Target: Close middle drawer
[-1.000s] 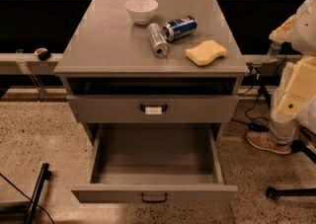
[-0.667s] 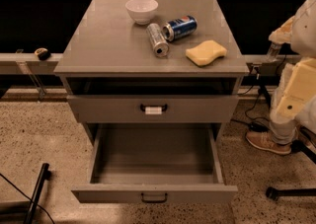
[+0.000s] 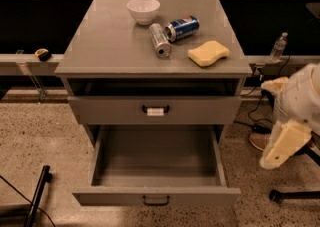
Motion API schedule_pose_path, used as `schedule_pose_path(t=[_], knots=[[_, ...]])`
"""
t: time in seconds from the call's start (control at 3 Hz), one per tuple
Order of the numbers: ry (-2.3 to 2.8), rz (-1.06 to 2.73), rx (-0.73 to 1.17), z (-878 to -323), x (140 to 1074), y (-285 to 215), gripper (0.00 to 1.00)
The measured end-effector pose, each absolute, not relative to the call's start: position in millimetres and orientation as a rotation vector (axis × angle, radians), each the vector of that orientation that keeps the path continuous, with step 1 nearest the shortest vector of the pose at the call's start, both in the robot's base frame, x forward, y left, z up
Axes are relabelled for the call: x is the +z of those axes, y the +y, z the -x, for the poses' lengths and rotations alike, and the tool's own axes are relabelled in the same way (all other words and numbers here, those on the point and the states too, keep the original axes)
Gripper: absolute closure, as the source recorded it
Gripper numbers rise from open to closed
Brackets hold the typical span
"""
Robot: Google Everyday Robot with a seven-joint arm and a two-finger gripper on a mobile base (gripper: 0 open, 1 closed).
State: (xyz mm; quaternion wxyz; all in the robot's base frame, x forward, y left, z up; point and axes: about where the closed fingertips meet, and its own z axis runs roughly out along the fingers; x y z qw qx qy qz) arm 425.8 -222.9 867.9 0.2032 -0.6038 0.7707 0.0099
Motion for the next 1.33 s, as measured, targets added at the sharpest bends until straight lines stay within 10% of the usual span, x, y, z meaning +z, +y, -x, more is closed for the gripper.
schedule_pose_path(t=[1.33], knots=[[1.919, 1.789, 0.384, -399, 603, -166, 0.00]])
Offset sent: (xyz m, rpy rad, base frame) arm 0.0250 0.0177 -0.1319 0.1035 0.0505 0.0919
